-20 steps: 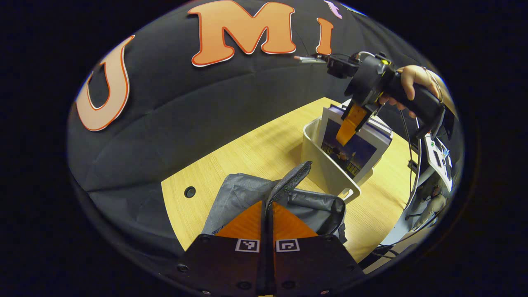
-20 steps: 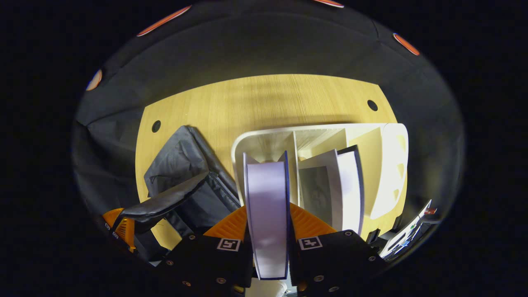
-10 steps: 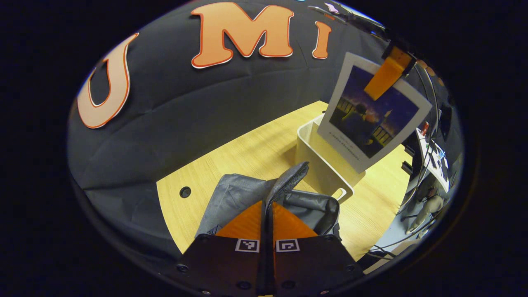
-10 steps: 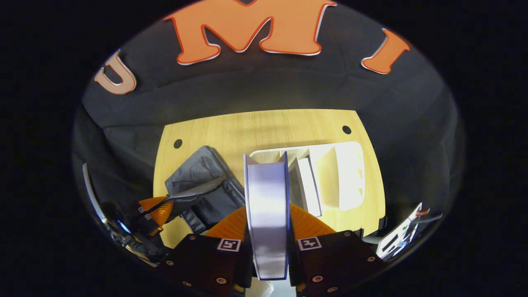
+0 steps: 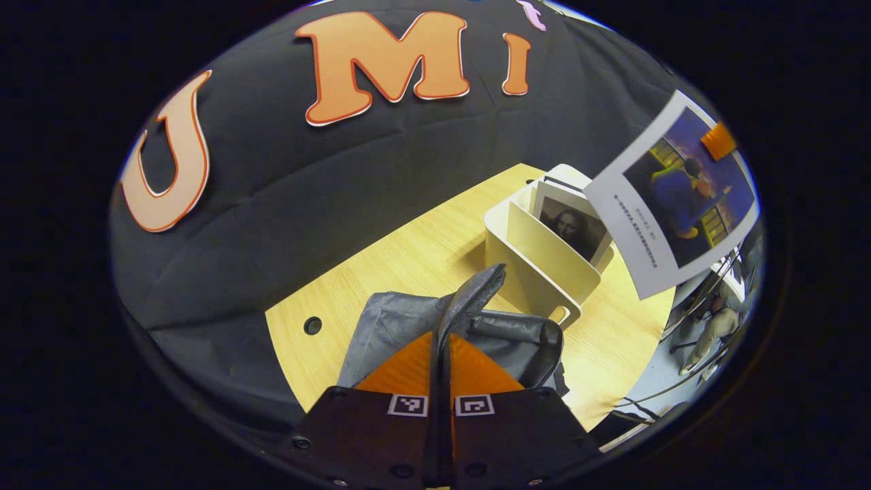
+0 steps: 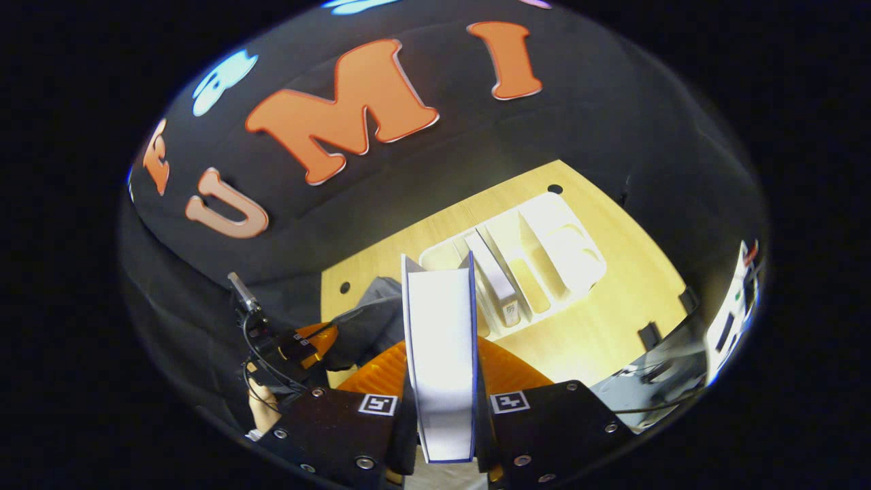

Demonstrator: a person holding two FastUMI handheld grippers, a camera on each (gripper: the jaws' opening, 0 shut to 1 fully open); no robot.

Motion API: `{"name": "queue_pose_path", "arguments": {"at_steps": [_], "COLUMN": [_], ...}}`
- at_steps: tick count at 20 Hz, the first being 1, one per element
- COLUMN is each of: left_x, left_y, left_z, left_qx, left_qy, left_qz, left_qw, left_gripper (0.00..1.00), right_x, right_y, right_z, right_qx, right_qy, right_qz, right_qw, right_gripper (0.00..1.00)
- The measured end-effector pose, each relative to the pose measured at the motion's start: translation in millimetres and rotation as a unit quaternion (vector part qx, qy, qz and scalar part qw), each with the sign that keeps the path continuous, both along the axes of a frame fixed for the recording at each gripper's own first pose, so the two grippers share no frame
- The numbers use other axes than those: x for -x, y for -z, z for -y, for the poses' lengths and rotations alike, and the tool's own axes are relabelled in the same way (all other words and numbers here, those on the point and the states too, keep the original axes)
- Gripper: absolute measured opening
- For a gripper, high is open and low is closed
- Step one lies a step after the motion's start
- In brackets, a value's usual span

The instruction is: Open the schoolbag, grab two books from the bookshelf and put them into the schoolbag.

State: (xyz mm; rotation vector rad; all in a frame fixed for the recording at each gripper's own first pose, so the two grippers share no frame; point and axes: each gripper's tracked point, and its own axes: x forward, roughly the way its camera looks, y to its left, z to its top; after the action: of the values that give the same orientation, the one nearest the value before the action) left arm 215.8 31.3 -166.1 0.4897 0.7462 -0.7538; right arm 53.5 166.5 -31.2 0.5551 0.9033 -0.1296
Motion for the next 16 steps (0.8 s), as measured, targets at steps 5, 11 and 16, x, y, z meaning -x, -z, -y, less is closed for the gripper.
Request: {"name": "queue_pose_path", "arguments": {"at_steps": [5,11,16], "left_x": [-4.2,-7.4,-1.8], "left_y": [-4.9,-9.7,-17.6], "left_z": [0.0,-2.3,2.9], "left_qx": [-0.010,-0.025,-0.032], "left_qy": [0.001,0.007,0.012], "left_qz": [0.005,0.014,0.022], "left_qw": [1.000,1.000,0.999], "left_gripper": [0.01,0.01,0.01], "right_x": [30.2,42.7,5.4], "right_y": [53.9,136.0,186.3], "right_z": [-22.3,-72.2,-121.6], "right_qx": [-0.163,-0.326,-0.373], "right_qy": [0.079,0.137,0.143], "right_qz": [0.056,0.057,0.041], "right_qw": [0.982,0.934,0.916], "right_gripper": [0.35,0.34,0.35]}}
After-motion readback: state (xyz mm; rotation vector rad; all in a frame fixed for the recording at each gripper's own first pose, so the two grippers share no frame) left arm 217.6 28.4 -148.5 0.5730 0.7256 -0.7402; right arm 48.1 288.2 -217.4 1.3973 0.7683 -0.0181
